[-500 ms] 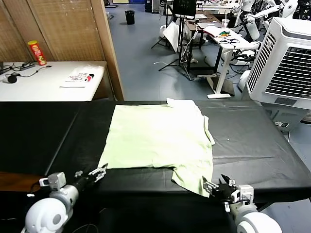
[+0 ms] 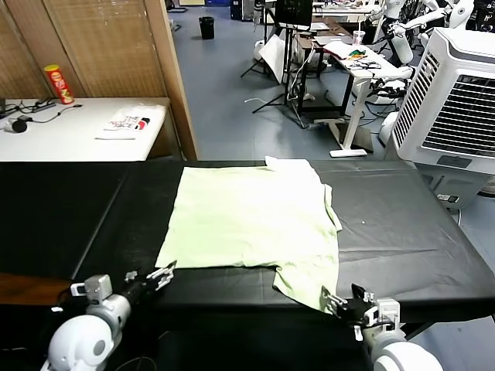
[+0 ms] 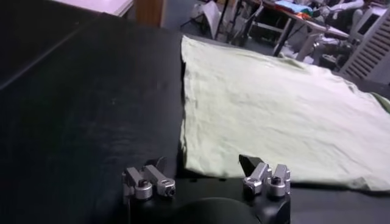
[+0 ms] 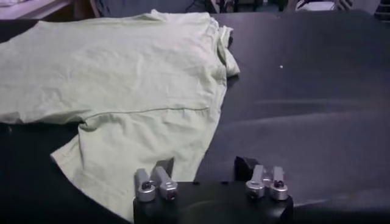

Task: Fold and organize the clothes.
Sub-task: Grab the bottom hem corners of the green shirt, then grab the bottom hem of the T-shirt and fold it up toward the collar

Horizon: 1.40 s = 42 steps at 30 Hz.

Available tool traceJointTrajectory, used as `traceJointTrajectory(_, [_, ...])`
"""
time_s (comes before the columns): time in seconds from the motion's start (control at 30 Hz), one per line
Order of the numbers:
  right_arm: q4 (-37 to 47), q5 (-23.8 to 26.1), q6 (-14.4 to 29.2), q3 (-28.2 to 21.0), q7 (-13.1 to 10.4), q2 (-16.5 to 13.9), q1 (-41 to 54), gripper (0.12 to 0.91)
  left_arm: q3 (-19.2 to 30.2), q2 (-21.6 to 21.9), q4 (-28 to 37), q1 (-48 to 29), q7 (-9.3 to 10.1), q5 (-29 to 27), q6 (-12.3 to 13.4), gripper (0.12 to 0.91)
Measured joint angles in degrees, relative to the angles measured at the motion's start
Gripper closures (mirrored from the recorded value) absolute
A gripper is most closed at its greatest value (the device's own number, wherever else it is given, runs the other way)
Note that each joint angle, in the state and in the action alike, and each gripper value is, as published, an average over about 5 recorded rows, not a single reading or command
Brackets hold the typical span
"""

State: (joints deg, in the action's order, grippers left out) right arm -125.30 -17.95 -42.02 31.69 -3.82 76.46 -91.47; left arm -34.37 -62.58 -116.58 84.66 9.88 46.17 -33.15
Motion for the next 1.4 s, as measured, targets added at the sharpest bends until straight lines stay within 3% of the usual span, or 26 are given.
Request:
traceJointTrajectory(0.07, [-0.6,0.0,0.0,0.1,-0.3,0.0,-0.5,0.894,0.0,-0.2,-0.2,0.3,0.02,0.0,0.0,0.738])
traceJointTrajectory(0.13, [-1.5,0.0,-0.1,0.6,-0.9,0.0,-1.3,0.904,-0.1,-0.4,-0.7,0.8,0.04,0.0,0.1,0.837])
traceJointTrajectory(0.23, [-3.4,0.0,-0.2,1.6,-1.7,-0.2,-2.7,0.903,-0.4,-0.6,-2.1,1.8,0.31,-0.1,0.2,0.903])
traceJointTrajectory(0.53, [-9.2,-0.3,-0.3,3.9,-1.7,-0.1,-6.7,0.903,-2.2,-0.8,-8.2,7.4,1.46,-0.7,0.6,0.905])
traceJointTrajectory(0.7, [-8.2,-2.3,0.6,4.6,0.2,-1.1,-4.9,0.903,-2.9,-1.8,-11.0,10.4,1.41,-1.2,2.9,0.905])
traceJointTrajectory(1.03, [4.1,-5.0,16.0,2.4,5.5,-5.1,9.0,0.903,-1.3,-6.3,-8.0,3.9,-0.46,-6.3,10.3,0.905])
traceJointTrajectory(1.2, [11.4,-5.4,21.3,0.1,7.2,-7.0,16.1,0.903,-0.2,-8.7,-4.3,-0.9,-1.54,-9.0,12.3,0.905])
traceJointTrajectory(1.4, [20.7,-5.1,24.8,-2.5,8.5,-8.0,23.0,0.903,1.1,-10.2,0.4,-5.4,-2.10,-12.2,13.5,0.905])
